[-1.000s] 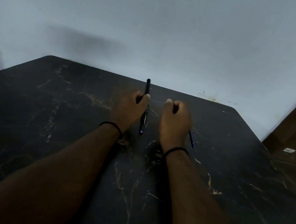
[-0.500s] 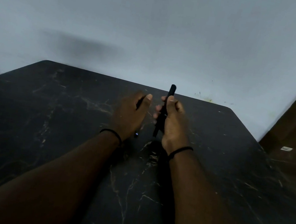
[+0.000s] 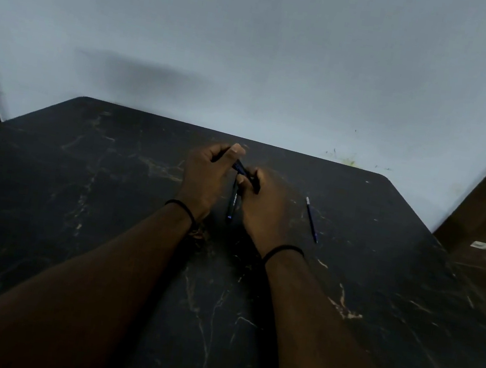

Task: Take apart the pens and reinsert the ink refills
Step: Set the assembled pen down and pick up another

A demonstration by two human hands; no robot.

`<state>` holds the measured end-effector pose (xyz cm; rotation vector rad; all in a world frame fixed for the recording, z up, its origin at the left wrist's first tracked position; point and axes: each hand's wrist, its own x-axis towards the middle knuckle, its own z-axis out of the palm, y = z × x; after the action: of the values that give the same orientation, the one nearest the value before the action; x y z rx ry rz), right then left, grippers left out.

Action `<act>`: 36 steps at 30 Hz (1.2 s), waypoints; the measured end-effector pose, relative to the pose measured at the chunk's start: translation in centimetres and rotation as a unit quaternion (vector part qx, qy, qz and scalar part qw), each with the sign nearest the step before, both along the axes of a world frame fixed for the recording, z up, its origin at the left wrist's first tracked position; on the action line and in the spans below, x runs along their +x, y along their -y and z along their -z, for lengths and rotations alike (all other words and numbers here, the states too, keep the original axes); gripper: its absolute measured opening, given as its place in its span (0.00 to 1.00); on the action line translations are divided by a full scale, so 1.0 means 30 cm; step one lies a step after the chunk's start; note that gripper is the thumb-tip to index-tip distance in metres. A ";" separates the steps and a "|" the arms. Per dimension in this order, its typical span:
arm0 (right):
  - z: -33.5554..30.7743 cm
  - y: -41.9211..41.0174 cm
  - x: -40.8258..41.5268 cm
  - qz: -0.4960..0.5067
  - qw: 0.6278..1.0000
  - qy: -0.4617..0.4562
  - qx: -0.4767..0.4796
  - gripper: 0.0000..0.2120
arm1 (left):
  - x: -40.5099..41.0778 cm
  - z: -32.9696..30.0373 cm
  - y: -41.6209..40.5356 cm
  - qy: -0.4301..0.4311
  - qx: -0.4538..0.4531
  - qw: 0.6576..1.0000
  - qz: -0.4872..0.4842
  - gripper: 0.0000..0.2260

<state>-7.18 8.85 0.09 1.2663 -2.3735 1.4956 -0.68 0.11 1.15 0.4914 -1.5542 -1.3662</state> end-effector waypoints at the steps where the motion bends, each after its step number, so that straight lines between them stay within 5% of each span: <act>1: 0.000 0.005 0.000 0.000 1.000 -0.002 0.006 0.07 | 0.001 0.000 0.001 -0.001 0.010 1.000 0.000 0.13; 13: -0.019 0.003 0.041 0.033 0.987 -0.107 0.117 0.18 | 0.009 0.016 0.012 0.012 -0.031 0.999 -0.018 0.14; 25: -0.038 -0.015 0.059 0.043 0.980 -0.124 0.152 0.26 | 0.013 0.006 0.030 0.040 -0.073 0.982 -0.169 0.17; 29: -0.043 -0.037 0.028 0.075 0.987 -0.091 0.111 0.22 | 0.062 0.021 0.098 0.187 -0.082 0.943 -0.264 0.19; 36: -0.051 -0.073 0.007 0.087 0.993 -0.049 0.068 0.18 | 0.083 0.040 0.126 0.455 -0.184 0.832 -0.259 0.17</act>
<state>-6.98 11.04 1.62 1.0951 -2.4844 1.2135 1.82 -3.67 -0.07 1.3286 -2.1370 -0.3492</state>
